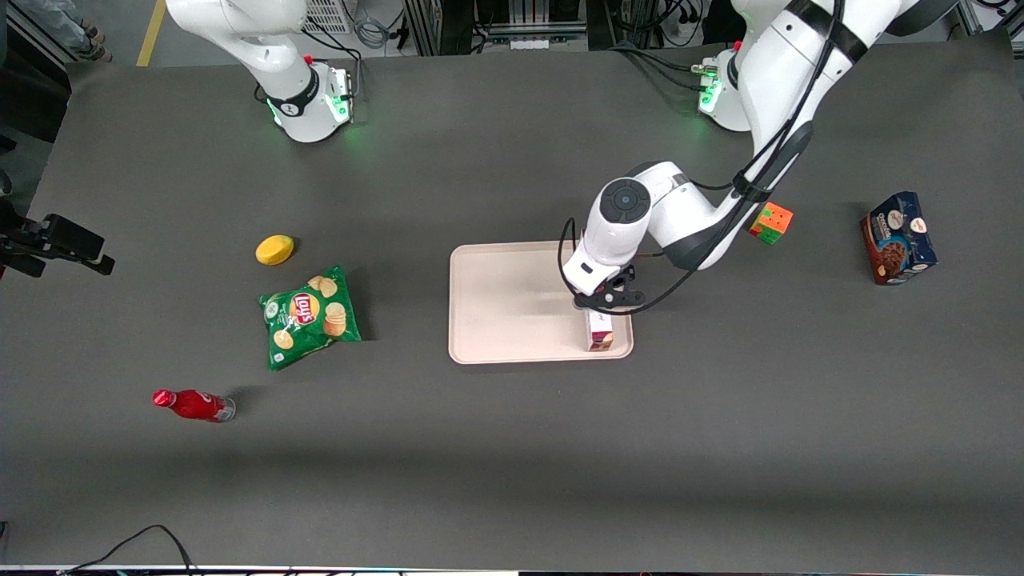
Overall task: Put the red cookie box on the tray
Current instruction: 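Lower the red plaid box onto the white tray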
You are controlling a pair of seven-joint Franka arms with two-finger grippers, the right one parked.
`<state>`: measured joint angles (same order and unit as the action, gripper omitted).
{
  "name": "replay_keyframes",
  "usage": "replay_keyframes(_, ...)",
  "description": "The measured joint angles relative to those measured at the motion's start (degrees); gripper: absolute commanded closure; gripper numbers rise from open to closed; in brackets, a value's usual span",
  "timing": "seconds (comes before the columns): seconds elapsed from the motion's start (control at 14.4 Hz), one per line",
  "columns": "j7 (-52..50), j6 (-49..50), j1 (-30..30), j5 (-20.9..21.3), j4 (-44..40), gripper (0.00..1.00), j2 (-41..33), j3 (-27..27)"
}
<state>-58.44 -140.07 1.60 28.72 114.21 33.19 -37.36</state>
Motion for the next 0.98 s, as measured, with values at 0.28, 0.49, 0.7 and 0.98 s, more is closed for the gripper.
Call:
replay_keyframes(0.28,-0.01,-0.03,0.00,0.38,-0.03,0.82,0.21,0.20)
replay_keyframes(0.49,-0.02,-0.03,0.00,0.59,-0.03,0.55,0.38,0.48)
replay_keyframes(0.7,-0.04,-0.07,0.00,0.77,-0.04,0.32,0.65,0.52)
replay_keyframes(0.98,-0.09,-0.11,0.00,0.84,-0.16,0.00,0.65,0.52)
